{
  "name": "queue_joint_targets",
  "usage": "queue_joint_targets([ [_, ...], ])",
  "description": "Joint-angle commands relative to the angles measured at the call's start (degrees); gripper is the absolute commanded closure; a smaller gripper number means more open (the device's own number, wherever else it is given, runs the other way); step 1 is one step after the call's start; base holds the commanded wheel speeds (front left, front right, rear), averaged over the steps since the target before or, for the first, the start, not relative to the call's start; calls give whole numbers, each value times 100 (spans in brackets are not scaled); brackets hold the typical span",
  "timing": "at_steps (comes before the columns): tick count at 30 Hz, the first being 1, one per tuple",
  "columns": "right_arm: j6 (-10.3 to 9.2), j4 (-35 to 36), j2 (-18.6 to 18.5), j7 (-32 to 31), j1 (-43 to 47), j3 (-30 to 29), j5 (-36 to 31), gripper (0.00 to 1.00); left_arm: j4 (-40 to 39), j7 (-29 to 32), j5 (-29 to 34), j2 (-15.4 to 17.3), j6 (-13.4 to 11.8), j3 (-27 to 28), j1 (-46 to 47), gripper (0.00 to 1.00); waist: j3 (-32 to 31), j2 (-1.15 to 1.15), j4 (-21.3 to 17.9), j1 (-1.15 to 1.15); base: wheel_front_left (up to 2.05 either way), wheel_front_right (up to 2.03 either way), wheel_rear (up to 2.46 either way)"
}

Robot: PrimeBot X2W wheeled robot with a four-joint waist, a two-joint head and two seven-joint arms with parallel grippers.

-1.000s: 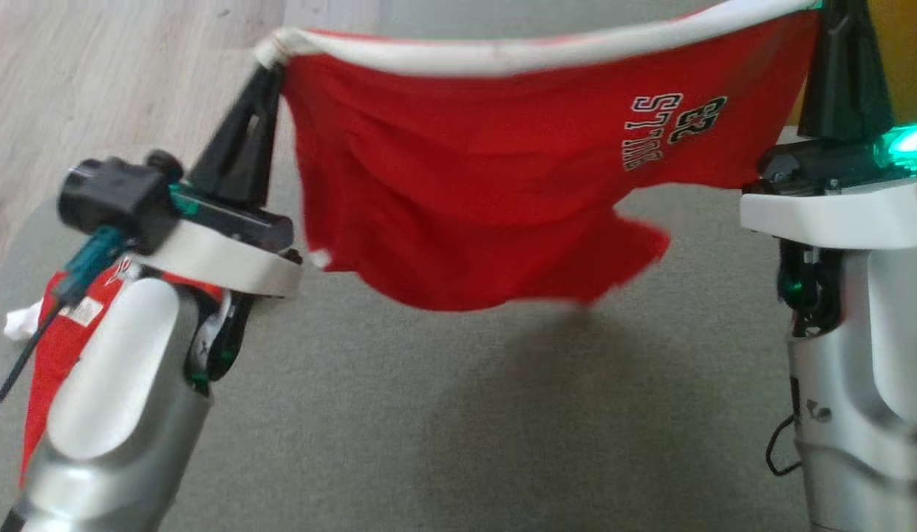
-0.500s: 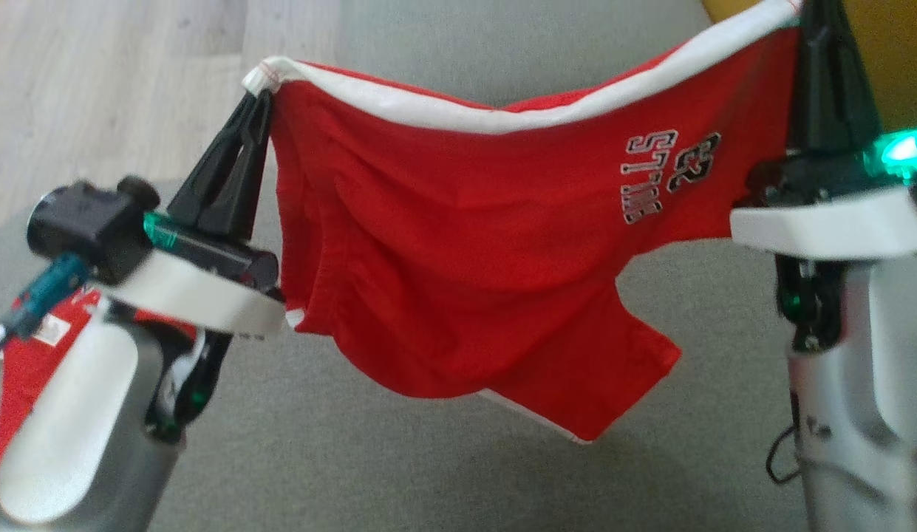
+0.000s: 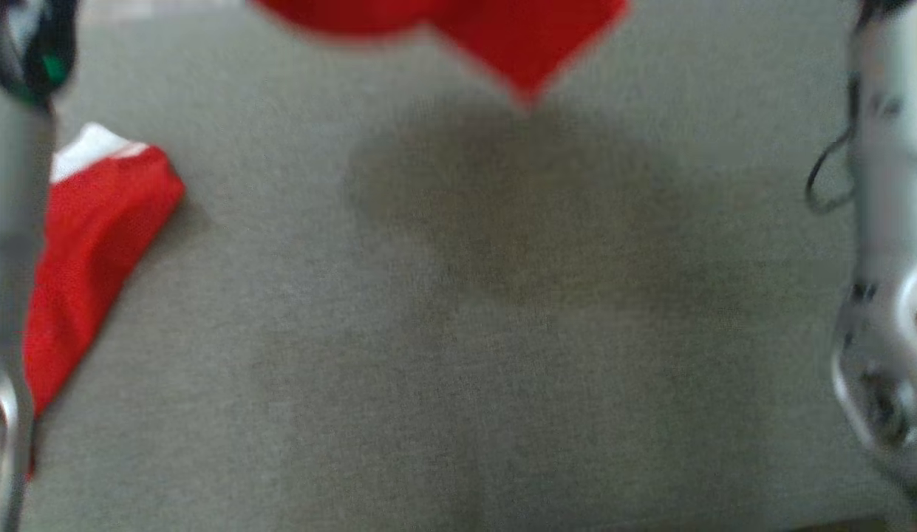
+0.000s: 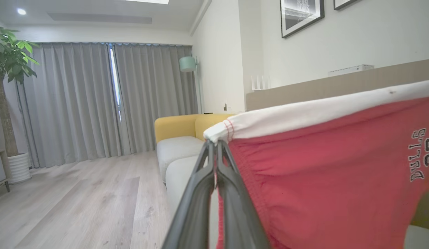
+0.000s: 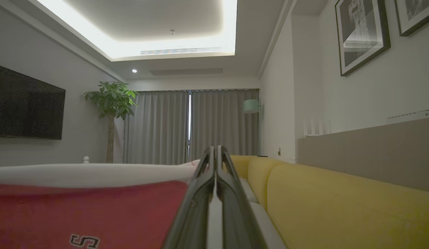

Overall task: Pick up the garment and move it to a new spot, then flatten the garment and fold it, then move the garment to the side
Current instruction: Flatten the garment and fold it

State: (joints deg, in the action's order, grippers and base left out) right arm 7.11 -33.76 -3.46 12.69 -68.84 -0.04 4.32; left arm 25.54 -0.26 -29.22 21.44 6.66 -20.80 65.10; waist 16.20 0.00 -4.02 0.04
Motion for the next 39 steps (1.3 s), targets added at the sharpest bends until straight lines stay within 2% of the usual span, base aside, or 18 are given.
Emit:
queue_joint_targets([
  [1,37,-5,49,101,-483,-133,-90,100,67,-151,71,203,16,185,525,100,510,0,-93,-4,0,0,0],
  [6,37,-530,54,224,-1280,-576,-460,100,994,-848,101,45,65,13,1469,100,844,0,-28,-4,0,0,0],
  [13,37,-736,55,228,-915,-608,-828,100,1540,-1319,-298,-154,80,-580,1456,100,1094,0,131,-4,0,0,0],
  [19,37,-1614,-96,229,-153,-287,-1009,100,1598,-1449,-781,-116,81,-1434,675,100,947,0,263,-4,0,0,0],
  [25,37,-2372,-435,230,486,237,-661,100,1236,-1471,-1209,-85,82,-1599,-471,100,465,0,356,-4,0,0,0],
  [31,37,-2672,-733,222,1196,929,1,100,747,-1473,-989,72,82,-1951,-1776,100,-188,0,373,-4,0,0,0],
  [39,37,-2446,-1067,33,2070,1667,822,100,326,-1473,-508,102,58,-2002,-2902,100,-836,0,375,-4,0,0,0],
])
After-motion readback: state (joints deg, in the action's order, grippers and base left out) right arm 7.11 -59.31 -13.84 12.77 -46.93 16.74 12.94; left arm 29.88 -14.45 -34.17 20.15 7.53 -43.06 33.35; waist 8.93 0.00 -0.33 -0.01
